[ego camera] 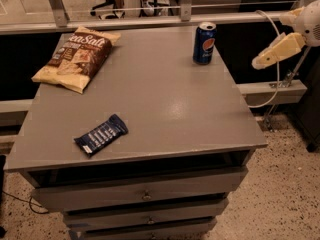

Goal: Knock pepsi can over

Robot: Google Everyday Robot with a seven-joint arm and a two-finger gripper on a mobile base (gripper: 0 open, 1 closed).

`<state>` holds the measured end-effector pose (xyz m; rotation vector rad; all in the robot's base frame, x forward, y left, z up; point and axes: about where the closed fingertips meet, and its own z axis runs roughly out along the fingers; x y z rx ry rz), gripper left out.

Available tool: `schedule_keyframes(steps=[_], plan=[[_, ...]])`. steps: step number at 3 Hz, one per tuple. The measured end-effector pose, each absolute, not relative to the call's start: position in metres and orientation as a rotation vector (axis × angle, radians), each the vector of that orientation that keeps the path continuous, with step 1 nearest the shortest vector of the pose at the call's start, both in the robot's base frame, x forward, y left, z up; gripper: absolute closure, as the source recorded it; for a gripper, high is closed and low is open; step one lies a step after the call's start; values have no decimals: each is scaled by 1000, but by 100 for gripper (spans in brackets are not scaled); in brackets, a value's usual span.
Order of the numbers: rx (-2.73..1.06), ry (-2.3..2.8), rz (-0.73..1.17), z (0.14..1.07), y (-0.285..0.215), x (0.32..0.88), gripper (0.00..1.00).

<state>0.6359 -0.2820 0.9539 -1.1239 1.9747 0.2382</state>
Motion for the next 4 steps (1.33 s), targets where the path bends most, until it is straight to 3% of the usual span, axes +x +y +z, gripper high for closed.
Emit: schedule_keyframes(steps=[2, 4], plan=[[-961, 1860, 417, 917, -255, 720, 0], [-910, 1746, 539, 898, -215, 766, 0]])
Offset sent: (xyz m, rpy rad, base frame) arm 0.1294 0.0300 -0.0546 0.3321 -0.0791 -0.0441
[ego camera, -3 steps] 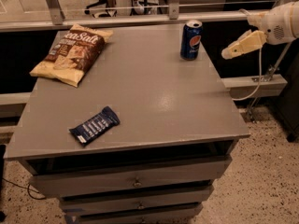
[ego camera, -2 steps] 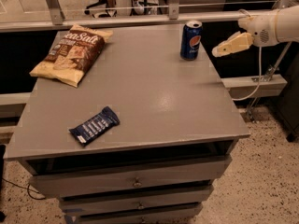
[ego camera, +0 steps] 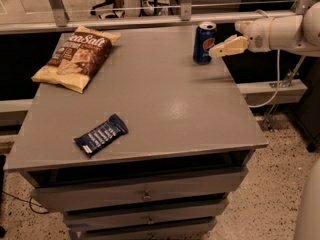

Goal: Knock pepsi can over

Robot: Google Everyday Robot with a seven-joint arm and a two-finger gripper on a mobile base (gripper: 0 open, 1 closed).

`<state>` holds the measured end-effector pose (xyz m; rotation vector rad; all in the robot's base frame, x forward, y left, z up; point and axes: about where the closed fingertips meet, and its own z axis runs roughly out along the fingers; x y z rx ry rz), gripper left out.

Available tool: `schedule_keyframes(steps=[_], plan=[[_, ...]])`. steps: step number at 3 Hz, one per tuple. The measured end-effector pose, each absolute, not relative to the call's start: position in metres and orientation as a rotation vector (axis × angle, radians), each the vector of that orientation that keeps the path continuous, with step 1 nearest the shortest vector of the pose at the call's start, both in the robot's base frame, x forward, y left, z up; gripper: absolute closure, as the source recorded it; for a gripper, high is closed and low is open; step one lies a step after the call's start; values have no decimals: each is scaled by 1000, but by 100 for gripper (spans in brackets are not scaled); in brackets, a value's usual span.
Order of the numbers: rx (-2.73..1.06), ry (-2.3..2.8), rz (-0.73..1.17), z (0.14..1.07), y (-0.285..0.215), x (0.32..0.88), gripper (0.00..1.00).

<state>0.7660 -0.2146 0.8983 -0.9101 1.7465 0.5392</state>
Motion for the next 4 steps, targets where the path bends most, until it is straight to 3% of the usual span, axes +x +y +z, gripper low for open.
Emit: schedule_keyframes(steps=[2, 4], plan=[[-957, 1640, 704, 890, -150, 774, 0], [-1009, 1543, 919, 897, -109, 739, 0]])
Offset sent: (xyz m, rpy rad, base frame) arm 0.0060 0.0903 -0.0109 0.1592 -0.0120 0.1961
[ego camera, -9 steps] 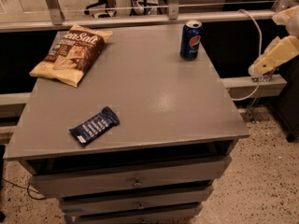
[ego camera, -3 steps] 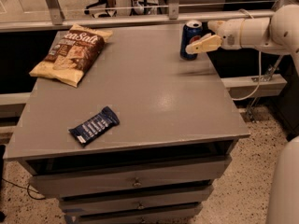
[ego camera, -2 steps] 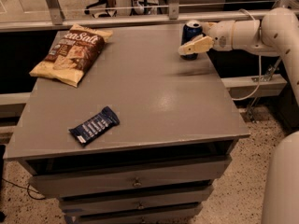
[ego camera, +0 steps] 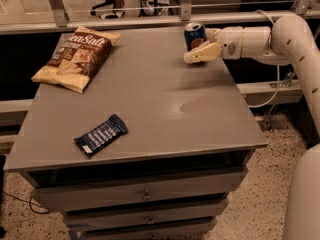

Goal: Knock pepsi can over

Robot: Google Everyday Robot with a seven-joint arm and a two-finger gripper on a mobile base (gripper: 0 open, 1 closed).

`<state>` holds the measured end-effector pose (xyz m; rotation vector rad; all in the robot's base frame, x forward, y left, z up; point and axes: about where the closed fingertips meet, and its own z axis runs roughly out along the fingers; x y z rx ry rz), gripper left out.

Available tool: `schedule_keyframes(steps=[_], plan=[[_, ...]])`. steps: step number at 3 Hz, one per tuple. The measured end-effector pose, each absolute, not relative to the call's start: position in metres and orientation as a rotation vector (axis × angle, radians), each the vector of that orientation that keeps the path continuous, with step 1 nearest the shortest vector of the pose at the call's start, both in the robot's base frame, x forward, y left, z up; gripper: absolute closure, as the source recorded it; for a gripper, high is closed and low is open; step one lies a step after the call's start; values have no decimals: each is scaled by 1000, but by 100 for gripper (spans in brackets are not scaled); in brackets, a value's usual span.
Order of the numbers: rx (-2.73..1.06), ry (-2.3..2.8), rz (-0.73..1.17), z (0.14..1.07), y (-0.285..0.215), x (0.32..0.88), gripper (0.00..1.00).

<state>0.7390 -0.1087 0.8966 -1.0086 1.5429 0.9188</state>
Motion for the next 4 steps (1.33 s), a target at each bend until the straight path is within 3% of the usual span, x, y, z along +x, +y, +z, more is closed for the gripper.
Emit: schedule_keyframes(steps=[2, 4], plan=[[-1101, 1445, 1052, 909, -92, 688, 0], [-1175, 1403, 1051, 911, -80, 676, 0]])
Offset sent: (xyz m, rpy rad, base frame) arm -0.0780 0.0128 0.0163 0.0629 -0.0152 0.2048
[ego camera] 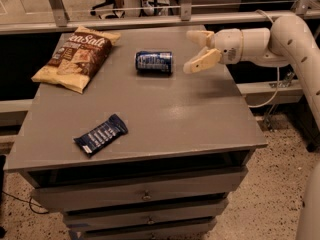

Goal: Knock pepsi can over

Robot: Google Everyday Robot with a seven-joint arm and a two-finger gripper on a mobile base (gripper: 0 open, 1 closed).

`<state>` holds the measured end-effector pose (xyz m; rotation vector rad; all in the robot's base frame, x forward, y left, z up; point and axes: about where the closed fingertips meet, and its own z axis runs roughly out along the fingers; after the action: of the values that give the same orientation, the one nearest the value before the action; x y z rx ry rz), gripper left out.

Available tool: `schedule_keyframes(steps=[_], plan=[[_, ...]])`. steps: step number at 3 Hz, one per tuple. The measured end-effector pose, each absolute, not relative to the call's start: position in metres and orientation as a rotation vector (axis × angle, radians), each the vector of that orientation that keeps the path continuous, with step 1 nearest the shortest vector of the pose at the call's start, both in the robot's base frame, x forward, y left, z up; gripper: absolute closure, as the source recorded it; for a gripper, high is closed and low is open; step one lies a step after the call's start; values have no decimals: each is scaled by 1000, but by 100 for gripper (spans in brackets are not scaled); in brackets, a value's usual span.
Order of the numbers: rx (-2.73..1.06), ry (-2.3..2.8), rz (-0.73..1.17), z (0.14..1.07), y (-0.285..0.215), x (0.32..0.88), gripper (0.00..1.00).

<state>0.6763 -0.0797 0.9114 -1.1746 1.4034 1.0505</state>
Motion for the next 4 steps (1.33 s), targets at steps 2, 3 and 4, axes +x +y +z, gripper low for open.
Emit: schedule_keyframes(steps=[2, 3, 4], plan=[[-1217, 1366, 970, 902, -80, 697, 0], [-1228, 1366, 966, 897, -77, 701, 0], [-1236, 1372, 957, 891, -72, 707, 0]])
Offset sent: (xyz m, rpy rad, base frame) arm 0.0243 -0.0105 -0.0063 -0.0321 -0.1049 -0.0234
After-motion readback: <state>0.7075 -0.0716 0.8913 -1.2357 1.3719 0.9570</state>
